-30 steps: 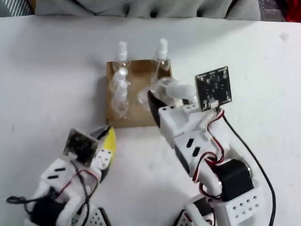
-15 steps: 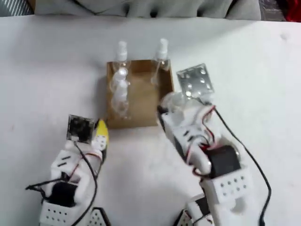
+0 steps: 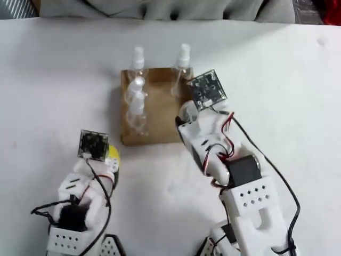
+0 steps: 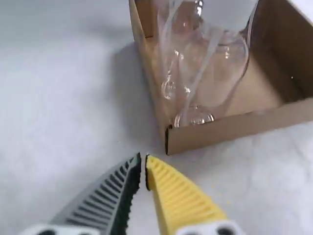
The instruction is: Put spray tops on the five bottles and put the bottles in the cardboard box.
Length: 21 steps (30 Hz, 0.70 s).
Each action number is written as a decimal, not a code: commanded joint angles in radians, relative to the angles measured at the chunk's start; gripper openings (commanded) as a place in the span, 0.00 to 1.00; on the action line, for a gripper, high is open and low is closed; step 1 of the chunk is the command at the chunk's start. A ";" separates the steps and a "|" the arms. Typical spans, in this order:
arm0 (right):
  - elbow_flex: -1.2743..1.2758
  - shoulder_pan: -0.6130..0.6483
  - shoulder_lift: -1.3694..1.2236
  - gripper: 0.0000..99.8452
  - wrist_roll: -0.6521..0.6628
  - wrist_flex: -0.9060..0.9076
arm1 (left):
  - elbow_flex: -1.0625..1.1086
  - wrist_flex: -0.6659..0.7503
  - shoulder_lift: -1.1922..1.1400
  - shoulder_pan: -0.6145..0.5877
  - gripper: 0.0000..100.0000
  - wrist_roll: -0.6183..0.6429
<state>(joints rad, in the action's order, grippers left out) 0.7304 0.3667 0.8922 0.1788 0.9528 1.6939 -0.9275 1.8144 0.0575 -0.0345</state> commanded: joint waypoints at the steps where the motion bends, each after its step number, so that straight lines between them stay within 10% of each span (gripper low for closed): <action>1: -0.118 -0.008 -0.031 0.02 0.009 -0.016 | 0.000 -0.028 0.013 -0.008 0.02 -0.084; 21: -0.011 -0.050 -0.160 0.02 -0.080 -0.194 | 0.000 -0.044 0.012 -0.008 0.02 -0.097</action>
<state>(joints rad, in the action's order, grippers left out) 0.7334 0.3161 0.7281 0.1066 0.7948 1.6939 -0.9674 1.8144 0.0591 -0.1220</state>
